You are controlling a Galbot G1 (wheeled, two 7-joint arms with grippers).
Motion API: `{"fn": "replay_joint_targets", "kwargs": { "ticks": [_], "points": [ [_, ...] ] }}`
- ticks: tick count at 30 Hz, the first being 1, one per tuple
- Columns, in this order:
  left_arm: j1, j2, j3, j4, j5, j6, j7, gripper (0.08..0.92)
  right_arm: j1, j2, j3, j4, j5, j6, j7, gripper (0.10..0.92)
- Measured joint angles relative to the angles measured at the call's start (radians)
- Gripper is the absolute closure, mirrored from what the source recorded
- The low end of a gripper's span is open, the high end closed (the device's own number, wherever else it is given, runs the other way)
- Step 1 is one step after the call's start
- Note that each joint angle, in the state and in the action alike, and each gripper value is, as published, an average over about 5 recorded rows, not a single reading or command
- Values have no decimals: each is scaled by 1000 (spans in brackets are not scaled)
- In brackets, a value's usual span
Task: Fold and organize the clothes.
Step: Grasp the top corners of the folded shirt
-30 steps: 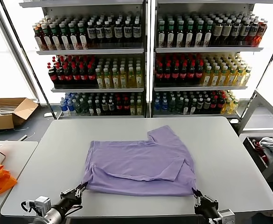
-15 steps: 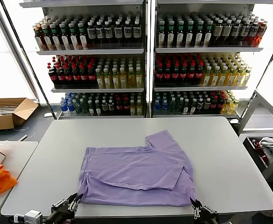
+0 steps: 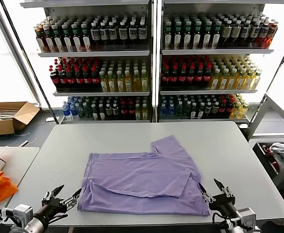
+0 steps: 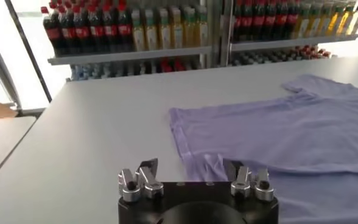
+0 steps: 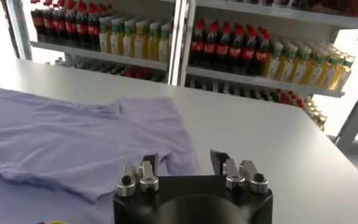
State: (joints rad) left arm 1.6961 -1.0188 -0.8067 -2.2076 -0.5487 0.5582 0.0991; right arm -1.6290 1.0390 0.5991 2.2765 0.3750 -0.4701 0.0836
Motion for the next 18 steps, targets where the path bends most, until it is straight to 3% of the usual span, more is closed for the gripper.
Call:
{"fn": "replay_joint_targets", "kwargs": {
  "ticks": [6, 18],
  "points": [
    [-138, 85, 59, 102, -48, -10, 28, 179, 245, -16, -46, -132, 36, -44, -60, 218],
    [-502, 152, 283, 409, -81, -19, 72, 177, 729, 6, -248, -541, 52, -84, -259, 202]
  ]
}}
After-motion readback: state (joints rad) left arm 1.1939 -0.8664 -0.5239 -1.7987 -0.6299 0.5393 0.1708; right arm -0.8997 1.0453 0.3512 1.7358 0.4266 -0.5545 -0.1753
